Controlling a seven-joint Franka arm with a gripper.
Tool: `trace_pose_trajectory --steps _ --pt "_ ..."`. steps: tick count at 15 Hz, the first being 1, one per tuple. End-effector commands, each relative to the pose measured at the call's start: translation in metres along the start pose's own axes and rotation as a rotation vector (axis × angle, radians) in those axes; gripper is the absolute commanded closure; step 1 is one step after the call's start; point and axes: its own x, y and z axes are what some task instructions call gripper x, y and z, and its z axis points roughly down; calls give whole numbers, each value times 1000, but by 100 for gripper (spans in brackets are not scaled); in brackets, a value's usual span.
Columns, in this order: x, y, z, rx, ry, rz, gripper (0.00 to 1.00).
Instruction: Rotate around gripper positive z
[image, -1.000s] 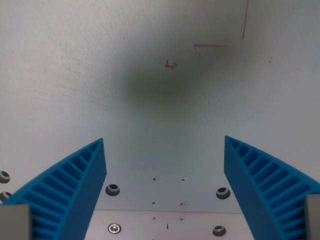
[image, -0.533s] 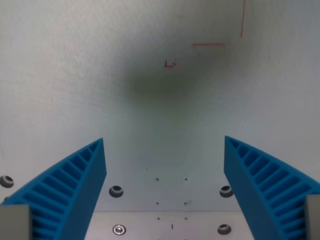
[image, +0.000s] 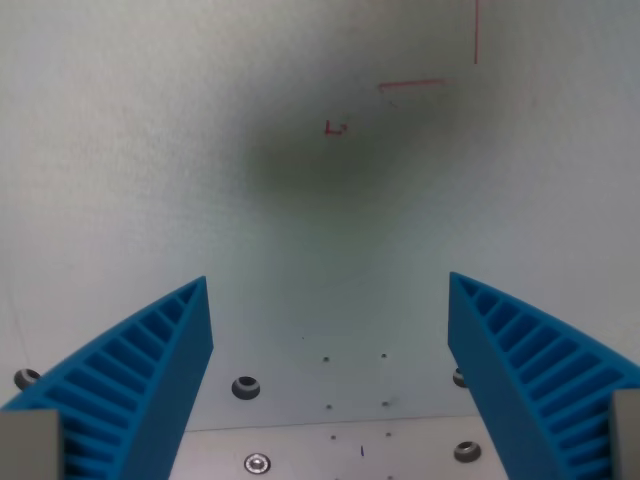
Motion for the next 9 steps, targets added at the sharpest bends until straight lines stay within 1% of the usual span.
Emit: trace_pose_trajectory --steps 1,9 --pt "0 0 -2 0 4 135 0" --pt "0 0 -2 1 4 228 0"
